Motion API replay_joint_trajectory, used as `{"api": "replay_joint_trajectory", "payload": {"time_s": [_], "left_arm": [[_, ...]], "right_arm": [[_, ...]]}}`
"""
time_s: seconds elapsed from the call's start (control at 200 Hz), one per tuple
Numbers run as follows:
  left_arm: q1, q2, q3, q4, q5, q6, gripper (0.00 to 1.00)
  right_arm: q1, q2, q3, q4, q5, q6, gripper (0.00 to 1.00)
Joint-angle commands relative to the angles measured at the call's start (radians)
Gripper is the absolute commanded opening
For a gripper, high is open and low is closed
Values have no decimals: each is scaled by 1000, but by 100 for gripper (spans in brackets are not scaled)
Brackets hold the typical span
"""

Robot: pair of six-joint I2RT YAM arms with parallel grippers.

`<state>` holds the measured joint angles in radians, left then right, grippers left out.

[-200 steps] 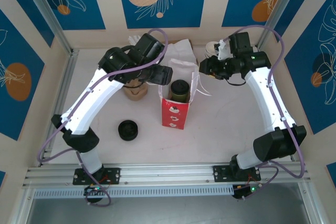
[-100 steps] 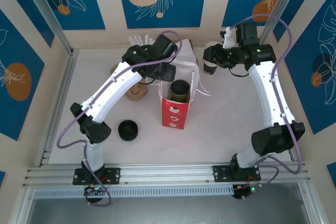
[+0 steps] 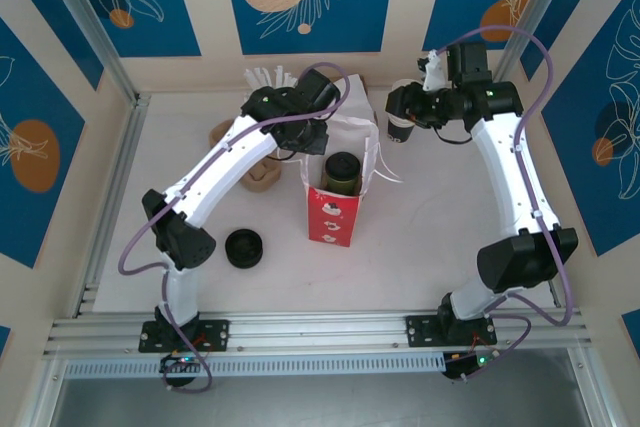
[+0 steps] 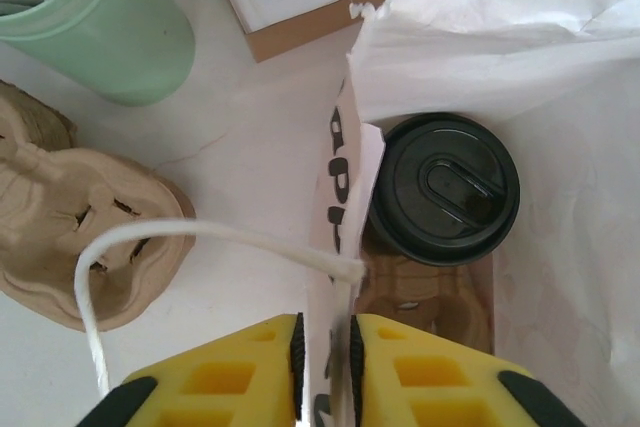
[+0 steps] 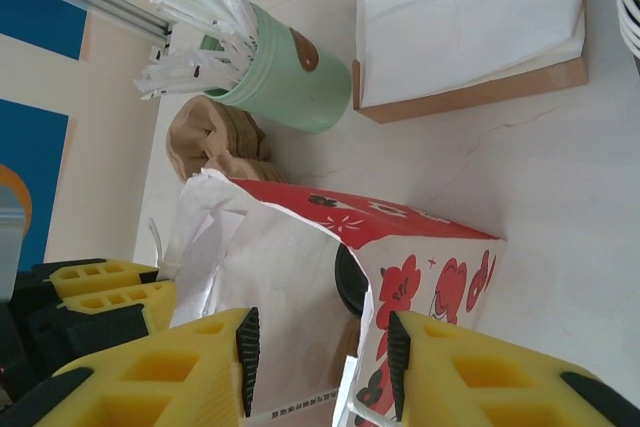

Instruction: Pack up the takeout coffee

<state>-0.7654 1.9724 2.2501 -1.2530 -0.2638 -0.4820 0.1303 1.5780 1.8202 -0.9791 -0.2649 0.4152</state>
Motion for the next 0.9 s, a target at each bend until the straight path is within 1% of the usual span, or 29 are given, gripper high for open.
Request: {"api": "replay_joint_trajectory", "payload": {"time_s": [0.0,0.135,0.235,0.325,0.62,0.895], "left_arm": [[20,7,-4,10,-8,15,15],[25,-4,-4,1,-7,20,8],[29,-19,-7,-10,-9,19,6],[37,-38,-29,-15,-10,18,6],[61,-107,-113,-18,-10,-12,6],[69,-139,-124,-46,-15,-39,6]], "right_arm": [[-5,24,43,3,-4,1,41],[-5,39,59,3,-7,3,41],[-4,53,68,5,-9,9,41],[4,69,81,1,11,16,39],[52,169,169,-18,54,20,38],[101,262,265,-21,72,17,38]]}}
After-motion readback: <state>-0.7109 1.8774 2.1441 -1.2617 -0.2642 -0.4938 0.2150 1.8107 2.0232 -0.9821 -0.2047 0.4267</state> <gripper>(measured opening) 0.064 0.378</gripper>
